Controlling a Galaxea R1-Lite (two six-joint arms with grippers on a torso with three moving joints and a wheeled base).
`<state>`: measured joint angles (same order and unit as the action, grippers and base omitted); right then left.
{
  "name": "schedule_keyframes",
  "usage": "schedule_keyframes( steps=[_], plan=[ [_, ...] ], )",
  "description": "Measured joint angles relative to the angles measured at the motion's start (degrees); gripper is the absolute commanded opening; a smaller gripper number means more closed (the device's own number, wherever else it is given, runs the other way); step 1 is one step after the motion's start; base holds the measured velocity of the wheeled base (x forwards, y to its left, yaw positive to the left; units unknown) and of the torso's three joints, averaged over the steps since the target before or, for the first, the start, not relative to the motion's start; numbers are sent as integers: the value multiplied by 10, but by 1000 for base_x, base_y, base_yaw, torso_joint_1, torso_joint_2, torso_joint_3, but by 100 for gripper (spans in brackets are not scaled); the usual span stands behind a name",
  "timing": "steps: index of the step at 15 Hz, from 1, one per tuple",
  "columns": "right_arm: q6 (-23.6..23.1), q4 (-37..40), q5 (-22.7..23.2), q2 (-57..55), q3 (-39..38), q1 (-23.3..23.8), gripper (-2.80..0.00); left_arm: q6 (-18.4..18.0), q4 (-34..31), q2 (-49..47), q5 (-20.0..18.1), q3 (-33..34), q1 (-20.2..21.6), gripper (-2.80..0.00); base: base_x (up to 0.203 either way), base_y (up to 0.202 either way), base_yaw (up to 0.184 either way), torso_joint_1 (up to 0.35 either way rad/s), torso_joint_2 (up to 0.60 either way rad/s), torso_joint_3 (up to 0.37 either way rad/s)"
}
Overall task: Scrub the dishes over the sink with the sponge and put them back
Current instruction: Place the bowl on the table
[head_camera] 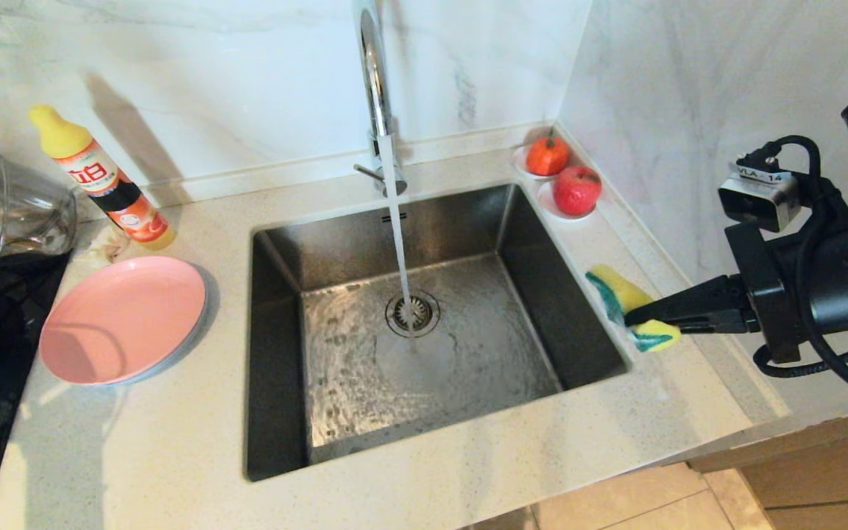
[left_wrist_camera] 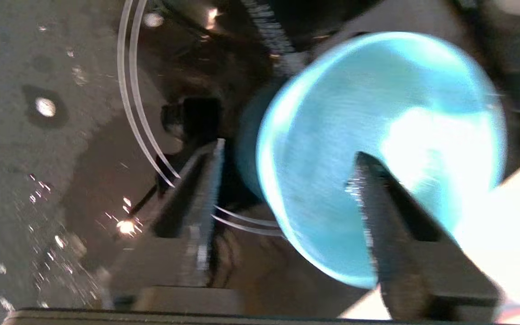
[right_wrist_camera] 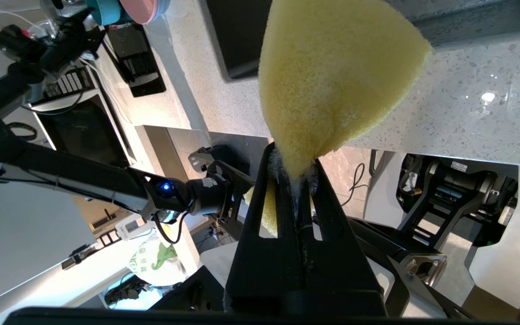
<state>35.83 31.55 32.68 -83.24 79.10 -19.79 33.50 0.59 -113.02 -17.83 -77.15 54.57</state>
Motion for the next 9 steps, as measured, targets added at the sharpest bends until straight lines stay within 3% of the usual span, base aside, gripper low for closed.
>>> schedule_keyframes(
  steps=[3, 4, 9],
  plan=[
    [0, 0, 0, 1, -1, 0, -280, 17, -22, 40, -19, -1, -2, 0, 0, 0, 0, 0, 0, 0],
    [0, 0, 0, 2, -3, 0, -280, 22, -34, 55, -29, -3, -2, -280, 0, 0, 0, 0, 0, 0],
    [0, -1, 0, 7, -7, 0, -280, 23, -91, 132, -63, -14, -5, -280, 0, 0, 0, 0, 0, 0]
  ],
)
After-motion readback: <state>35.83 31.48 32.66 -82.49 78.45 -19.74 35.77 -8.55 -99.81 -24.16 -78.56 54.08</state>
